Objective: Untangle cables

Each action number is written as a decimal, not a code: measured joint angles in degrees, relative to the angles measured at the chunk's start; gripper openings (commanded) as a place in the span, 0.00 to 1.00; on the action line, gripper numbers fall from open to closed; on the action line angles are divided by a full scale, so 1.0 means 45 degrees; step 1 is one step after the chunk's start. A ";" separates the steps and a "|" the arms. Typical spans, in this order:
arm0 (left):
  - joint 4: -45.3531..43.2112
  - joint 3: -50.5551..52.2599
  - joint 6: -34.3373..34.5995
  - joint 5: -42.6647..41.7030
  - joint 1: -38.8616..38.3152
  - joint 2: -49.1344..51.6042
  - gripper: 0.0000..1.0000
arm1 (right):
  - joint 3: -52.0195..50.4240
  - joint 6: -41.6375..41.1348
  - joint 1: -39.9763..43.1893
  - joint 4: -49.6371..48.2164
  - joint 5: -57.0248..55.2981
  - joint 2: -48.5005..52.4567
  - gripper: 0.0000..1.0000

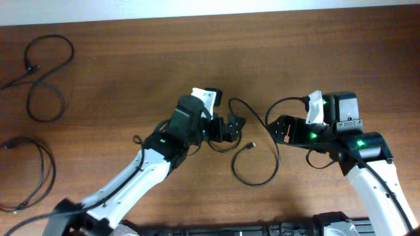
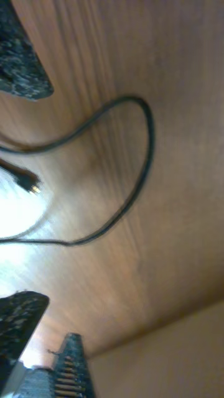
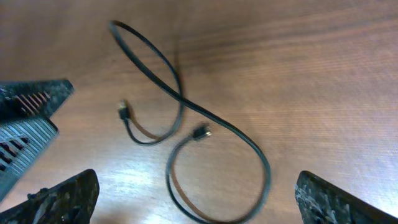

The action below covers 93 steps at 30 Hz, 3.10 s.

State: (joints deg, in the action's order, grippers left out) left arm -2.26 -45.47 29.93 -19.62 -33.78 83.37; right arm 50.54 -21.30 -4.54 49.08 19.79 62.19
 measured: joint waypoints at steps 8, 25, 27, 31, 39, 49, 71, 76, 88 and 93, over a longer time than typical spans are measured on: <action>-0.3667 0.0015 0.5591 0.0063 -0.1681 0.2628 0.99 | 0.0005 -0.1953 0.3011 0.0617 -0.1205 -0.1127 0.99; -0.7781 0.0034 0.6999 0.2346 -0.2501 0.5547 0.00 | 0.0005 -0.2171 0.2589 0.1345 -0.1248 -0.1141 0.99; -0.6936 0.0019 0.6343 0.1928 -0.1797 0.5168 0.00 | 0.0005 -0.2166 0.2589 0.1438 -0.1253 -0.1141 0.99; -0.3031 -0.0078 0.4235 0.1831 0.0097 0.2579 0.00 | 0.0005 -0.2171 0.2579 0.1409 -0.1253 -0.1030 0.99; 0.0369 -0.0058 -0.0690 0.5051 0.2623 -0.2191 0.00 | 0.0005 -0.2176 0.2579 0.1423 -0.1253 0.0248 0.99; 0.0724 -0.0034 -0.2414 0.8675 0.3050 -0.1953 0.00 | 0.0005 -0.2166 0.2579 0.1107 -0.1438 0.2006 0.99; -0.6912 0.0034 -0.5999 0.9632 0.7519 0.2749 0.25 | 0.0005 -0.2166 0.2579 0.1467 -0.1438 0.2506 0.99; -0.6805 0.0034 -0.6460 0.9544 0.7621 0.4041 0.96 | 0.0005 -0.2171 0.2579 0.1477 -0.1433 0.2506 0.99; -0.3876 0.0039 -0.6615 0.4823 0.7567 -0.0238 0.99 | 0.0005 -0.2176 0.2579 0.1467 -0.1433 0.2506 0.99; -0.3580 0.0019 -0.6615 0.3245 0.6737 -0.3186 0.99 | 0.0005 -0.2166 0.2579 0.1472 -0.1433 0.2506 0.99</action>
State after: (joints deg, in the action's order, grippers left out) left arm -18.37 -45.39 0.16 -5.02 -3.46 69.04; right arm 50.57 -31.05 7.07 55.70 13.34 73.47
